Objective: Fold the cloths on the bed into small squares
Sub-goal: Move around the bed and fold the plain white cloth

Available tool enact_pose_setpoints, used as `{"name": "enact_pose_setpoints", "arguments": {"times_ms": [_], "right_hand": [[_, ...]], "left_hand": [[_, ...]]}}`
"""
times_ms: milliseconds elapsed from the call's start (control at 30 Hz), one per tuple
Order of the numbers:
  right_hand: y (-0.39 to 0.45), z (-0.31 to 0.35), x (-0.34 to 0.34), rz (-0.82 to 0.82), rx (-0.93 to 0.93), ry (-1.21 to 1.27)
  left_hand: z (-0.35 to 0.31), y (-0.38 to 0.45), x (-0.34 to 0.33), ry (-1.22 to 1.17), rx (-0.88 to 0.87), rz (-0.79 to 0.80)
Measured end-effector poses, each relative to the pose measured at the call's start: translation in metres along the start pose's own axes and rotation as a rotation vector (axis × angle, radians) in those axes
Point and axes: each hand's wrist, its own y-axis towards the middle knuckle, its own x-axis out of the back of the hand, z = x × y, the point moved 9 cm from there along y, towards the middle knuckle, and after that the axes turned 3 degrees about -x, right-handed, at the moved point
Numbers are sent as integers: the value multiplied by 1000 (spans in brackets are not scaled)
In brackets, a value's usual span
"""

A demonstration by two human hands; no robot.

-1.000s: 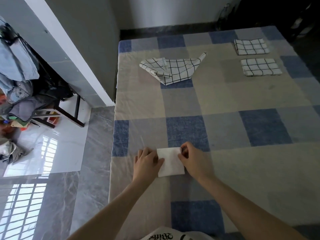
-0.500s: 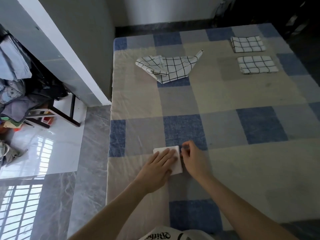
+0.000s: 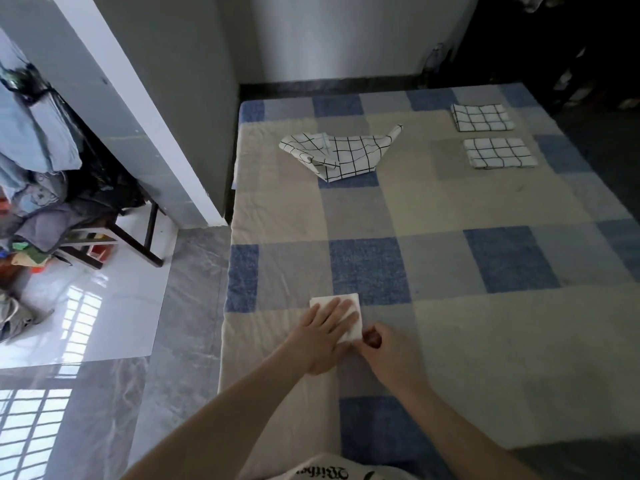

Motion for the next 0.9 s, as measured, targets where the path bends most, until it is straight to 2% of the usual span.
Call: {"name": "enact_pose_setpoints", "arguments": {"times_ms": [167,433,700,767,833,900], "right_hand": [[-1,-4,-3,-3,-24,221],[9,-17,-11,67,-130,19],[17,-7,-4,47,-140,-264],[13,-2,7,-86,-101,-366],[8,14,10,-168,51,-449],[1,30,-3,-111,216,-502]], "left_hand": [[-3,-2,4,26,52,51],[-3,-2,3,7,71,114],[-1,-3,5,43,65,134],[-2,-4,6,75,68,125],[-1,-4,7,92,69,104],[0,-3,6,109,62,106]]}}
